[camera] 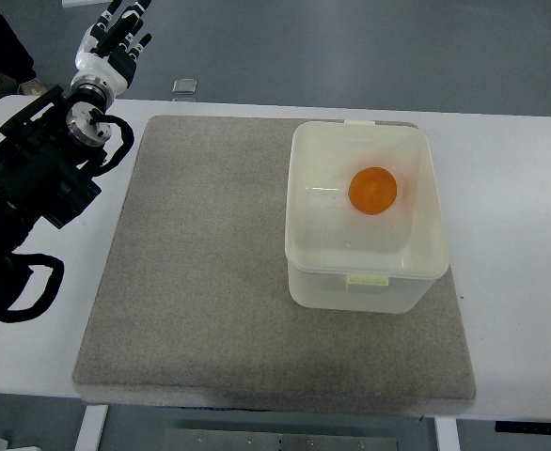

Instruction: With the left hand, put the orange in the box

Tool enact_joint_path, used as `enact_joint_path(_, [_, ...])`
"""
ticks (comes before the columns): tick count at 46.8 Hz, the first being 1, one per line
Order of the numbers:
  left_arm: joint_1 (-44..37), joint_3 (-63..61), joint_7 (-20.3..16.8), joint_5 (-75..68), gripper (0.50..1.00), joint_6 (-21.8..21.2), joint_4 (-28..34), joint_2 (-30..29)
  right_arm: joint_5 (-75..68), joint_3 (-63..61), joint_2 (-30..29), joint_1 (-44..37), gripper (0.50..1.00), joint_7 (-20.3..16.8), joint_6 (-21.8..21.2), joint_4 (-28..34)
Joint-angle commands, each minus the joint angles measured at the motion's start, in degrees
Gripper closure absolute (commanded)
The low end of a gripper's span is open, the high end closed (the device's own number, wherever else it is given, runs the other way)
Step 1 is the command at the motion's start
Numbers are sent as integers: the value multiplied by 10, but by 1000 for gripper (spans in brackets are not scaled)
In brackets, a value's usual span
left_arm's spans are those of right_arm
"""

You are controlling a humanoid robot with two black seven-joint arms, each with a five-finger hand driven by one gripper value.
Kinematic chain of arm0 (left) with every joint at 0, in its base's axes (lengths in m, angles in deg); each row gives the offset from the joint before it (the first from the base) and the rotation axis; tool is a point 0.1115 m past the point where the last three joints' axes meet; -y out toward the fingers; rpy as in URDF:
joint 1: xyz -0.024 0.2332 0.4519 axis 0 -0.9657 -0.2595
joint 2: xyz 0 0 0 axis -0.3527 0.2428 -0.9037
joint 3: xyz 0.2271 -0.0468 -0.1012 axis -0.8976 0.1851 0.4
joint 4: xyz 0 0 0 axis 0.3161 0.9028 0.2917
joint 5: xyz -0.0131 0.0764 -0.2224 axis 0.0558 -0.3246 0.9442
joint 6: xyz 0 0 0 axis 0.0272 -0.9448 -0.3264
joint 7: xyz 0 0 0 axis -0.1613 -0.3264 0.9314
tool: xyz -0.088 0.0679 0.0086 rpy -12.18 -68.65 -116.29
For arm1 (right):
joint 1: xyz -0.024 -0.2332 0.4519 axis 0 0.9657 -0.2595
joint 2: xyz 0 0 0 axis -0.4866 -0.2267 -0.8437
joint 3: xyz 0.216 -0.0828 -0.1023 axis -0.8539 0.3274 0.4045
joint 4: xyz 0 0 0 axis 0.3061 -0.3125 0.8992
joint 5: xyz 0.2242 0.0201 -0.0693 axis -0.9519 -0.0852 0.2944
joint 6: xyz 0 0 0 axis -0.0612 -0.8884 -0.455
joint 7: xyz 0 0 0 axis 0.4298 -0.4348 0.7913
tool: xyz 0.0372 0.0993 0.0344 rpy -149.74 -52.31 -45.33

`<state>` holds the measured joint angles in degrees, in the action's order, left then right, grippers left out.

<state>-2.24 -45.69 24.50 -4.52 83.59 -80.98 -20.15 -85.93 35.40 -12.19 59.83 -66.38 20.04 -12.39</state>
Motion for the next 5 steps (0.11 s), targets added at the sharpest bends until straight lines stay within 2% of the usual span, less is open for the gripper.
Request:
enact_joint_path(1, [-1, 0, -3, -1, 542, 0, 0, 0, 0, 1, 0, 0, 556, 0, 0, 0])
enact_joint_path(5, [-1, 1, -4, -1, 542, 0, 0, 0, -3, 2, 0, 3, 556, -1, 0, 1])
